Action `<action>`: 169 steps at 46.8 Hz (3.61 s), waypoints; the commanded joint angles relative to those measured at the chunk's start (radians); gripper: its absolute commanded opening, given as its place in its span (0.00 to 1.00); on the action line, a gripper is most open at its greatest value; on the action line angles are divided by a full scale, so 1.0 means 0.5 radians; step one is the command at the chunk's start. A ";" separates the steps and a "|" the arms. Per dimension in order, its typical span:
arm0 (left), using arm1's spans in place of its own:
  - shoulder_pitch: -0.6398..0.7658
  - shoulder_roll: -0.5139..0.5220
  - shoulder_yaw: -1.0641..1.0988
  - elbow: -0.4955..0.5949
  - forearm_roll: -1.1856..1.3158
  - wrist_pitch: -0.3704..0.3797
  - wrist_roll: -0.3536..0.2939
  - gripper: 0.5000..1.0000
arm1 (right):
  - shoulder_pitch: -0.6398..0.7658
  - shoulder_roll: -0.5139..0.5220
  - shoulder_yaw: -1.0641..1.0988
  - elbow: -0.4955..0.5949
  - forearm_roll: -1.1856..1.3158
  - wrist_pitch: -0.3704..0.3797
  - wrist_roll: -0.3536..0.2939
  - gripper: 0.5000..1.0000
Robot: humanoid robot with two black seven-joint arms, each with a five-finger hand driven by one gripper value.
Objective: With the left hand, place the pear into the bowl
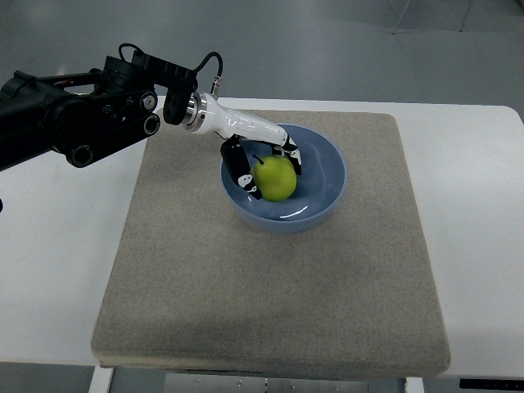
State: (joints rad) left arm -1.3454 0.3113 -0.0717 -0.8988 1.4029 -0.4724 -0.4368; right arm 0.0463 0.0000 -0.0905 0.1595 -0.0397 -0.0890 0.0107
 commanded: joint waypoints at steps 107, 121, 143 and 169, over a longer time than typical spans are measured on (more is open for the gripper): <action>0.519 -0.365 -0.111 1.270 -1.314 1.273 0.021 0.85 | -0.001 0.000 0.000 0.000 0.003 0.000 0.000 0.85; 0.559 -0.405 -0.114 1.267 -2.216 1.233 0.153 0.84 | 0.002 0.000 0.000 0.000 0.000 0.000 0.000 0.85; 0.693 -0.429 -0.635 1.267 -2.609 0.887 0.107 0.89 | 0.002 0.000 0.000 0.003 0.000 0.000 0.000 0.85; 0.730 -0.405 -0.780 1.374 -2.606 0.439 0.107 0.92 | 0.002 0.000 0.000 0.000 0.000 0.000 0.000 0.85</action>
State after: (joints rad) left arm -0.9789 0.1098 -0.4618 -0.2102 0.0997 -0.2538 -0.3839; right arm 0.0469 0.0000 -0.0905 0.1600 -0.0399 -0.0890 0.0107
